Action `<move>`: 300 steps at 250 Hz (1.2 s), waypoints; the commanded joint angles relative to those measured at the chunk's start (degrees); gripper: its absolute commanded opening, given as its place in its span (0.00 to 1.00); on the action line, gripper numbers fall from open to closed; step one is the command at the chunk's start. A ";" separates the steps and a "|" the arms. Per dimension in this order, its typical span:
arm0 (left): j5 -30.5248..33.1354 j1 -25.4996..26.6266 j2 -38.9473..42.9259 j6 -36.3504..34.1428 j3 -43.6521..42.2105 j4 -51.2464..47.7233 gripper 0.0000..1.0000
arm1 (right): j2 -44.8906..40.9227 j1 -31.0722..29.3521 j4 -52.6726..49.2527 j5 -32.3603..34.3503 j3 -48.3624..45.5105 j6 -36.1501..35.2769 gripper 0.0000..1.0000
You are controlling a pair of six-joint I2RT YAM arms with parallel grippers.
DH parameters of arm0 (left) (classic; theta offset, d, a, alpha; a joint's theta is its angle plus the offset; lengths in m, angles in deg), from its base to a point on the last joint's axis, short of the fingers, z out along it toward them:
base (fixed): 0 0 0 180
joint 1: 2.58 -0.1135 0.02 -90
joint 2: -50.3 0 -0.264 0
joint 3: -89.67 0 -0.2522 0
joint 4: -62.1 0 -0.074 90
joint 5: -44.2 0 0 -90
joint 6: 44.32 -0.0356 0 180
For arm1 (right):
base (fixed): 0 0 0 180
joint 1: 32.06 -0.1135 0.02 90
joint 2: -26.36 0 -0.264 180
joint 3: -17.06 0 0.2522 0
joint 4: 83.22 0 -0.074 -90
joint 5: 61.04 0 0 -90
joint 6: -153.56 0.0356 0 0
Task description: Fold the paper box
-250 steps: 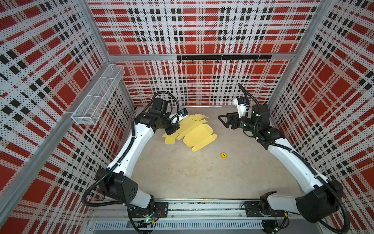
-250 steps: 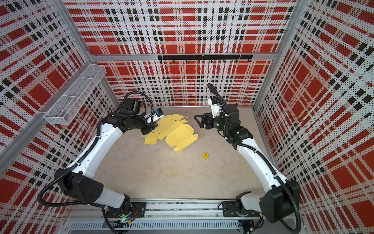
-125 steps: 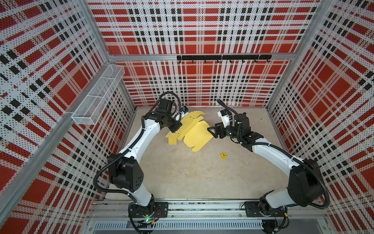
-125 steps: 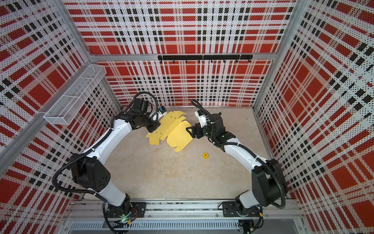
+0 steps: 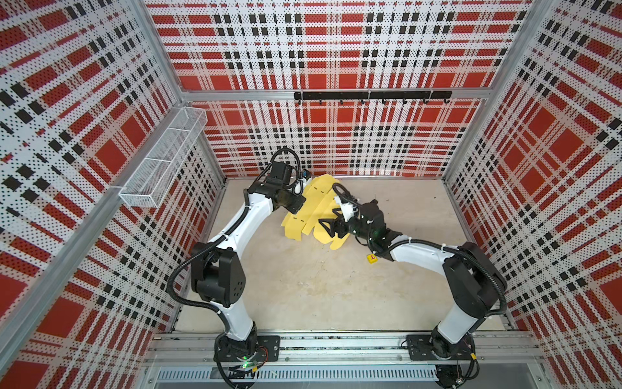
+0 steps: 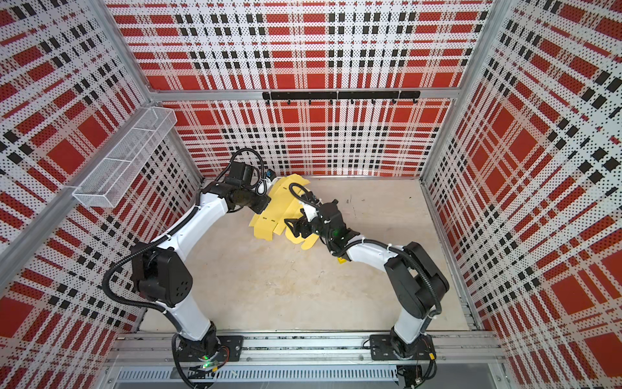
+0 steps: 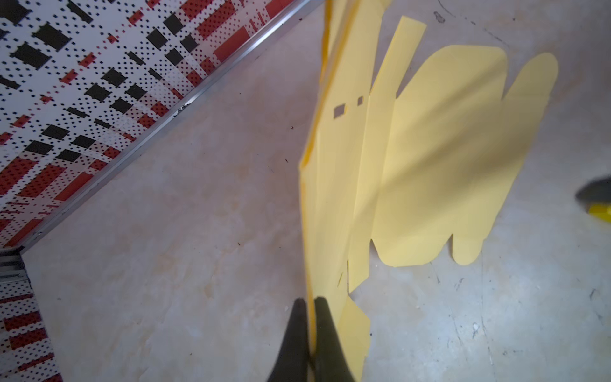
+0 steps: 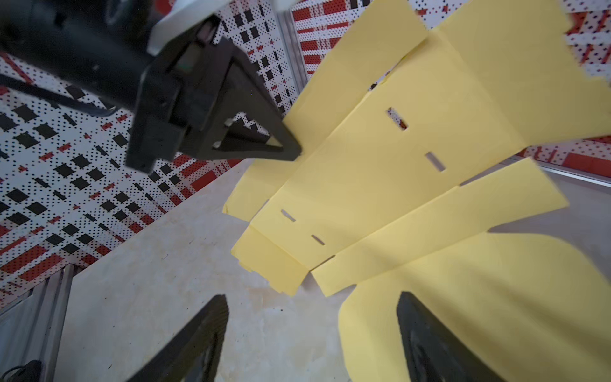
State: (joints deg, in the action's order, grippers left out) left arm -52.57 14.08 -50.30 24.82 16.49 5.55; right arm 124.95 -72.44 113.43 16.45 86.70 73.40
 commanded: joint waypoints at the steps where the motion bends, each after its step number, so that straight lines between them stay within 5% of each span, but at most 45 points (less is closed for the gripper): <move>1: 0.18 0.25 0.05 6.80 1.09 2.58 0.00 | 2.64 -2.95 16.34 10.92 -3.21 -4.40 0.85; 111: -5.95 0.31 -1.62 18.89 2.14 5.02 0.00 | 8.54 -7.57 21.79 16.63 -2.22 -16.35 0.92; 300: -7.40 3.61 0.03 23.77 -0.18 8.59 0.00 | 18.10 -10.94 24.97 25.79 5.56 -24.25 0.95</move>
State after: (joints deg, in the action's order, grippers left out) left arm -59.43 16.86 -51.43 46.43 16.68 12.02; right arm 141.80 -82.45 134.46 40.45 90.31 52.27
